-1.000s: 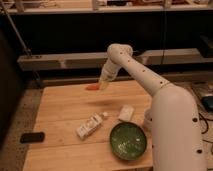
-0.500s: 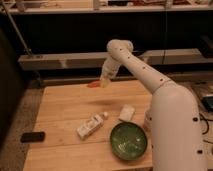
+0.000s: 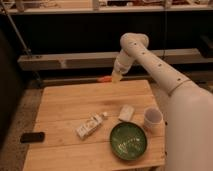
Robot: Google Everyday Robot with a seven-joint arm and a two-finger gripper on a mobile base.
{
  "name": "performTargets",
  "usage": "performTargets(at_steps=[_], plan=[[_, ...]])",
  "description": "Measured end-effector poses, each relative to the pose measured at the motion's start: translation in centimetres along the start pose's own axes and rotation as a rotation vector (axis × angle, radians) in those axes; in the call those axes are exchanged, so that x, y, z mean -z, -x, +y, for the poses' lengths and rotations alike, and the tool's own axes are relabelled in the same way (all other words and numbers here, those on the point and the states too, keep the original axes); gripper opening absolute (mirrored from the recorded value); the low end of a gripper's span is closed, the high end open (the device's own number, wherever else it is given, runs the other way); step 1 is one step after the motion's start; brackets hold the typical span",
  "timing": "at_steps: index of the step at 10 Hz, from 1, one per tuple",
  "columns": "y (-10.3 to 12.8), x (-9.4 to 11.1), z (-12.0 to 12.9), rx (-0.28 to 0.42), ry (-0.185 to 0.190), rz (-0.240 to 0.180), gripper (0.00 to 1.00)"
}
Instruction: Place the pepper in the ceramic cup
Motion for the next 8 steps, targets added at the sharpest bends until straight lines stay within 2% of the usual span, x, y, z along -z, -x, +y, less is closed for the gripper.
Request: performTargets(at_steps=[3,4,5,8], plan=[[5.2,4.5,0.1,-0.098,0.065,-0.017,0.09],[7.5,5.8,-0.1,-0.141,0.085,-0.022,0.09],[10.8,7.6,-0.6,-0.206,0.114,-0.027,0.09],[17.1,11.3,-2.3,-0.333,0.173,-0.036,0.09]])
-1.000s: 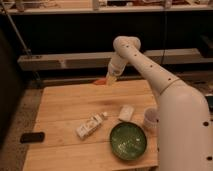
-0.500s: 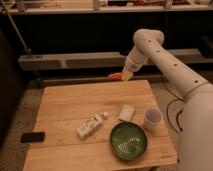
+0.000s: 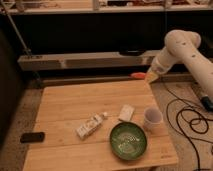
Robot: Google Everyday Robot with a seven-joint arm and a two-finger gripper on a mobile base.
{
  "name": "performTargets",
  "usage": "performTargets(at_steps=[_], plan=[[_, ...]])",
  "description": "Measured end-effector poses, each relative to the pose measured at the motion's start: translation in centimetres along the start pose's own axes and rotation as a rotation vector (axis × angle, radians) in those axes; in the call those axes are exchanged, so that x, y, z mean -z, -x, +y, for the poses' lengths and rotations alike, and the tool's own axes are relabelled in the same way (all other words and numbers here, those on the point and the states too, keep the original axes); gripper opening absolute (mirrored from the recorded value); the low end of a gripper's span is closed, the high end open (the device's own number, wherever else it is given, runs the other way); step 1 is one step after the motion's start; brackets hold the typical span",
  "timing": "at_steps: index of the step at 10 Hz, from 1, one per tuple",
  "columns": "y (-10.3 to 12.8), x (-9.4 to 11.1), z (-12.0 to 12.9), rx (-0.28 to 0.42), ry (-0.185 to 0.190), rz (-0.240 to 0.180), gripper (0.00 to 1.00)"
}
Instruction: Place the pepper in the ceramic cup
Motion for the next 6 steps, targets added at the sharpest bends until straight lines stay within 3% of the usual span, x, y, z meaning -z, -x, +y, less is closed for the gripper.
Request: performTargets(at_steps=[2,6], plan=[[4.6,2.8,0.0,-0.089,0.047,-0.008,0.09],[14.0,8.3,-4.6,-0.294,0.145,-0.026,0.09]])
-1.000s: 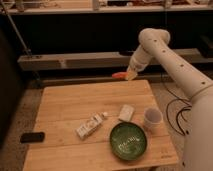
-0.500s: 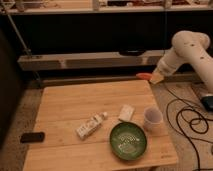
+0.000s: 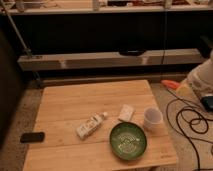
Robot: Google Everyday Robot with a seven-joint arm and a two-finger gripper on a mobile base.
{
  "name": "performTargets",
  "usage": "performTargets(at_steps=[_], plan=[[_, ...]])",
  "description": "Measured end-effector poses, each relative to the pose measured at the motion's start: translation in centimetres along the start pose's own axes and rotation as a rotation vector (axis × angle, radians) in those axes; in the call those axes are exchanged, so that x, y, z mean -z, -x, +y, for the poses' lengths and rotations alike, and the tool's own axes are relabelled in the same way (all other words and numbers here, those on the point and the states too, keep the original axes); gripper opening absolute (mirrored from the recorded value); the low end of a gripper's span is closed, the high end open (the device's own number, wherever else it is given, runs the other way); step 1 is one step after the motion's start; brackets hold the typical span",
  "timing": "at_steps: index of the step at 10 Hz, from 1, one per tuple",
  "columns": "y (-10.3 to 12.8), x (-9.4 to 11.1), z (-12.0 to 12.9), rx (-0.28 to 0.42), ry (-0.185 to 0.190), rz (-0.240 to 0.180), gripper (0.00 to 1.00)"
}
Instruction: Place the pepper in the ceramic cup
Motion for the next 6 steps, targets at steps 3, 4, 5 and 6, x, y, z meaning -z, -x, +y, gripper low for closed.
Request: performTargets(at_steps=[3,4,5,6], plan=[[6.0,2.0,-1.0,-0.139,0.044,-0.01,0.09],[7.9,2.4,-1.3,-0.184,0.058,-0.014,0.09],[9.3,2.5,-1.5,-0.228,0.07,-0.018,0.09],[10.2,2.4,-1.7,-0.254,0.074,-0.023,0.09]])
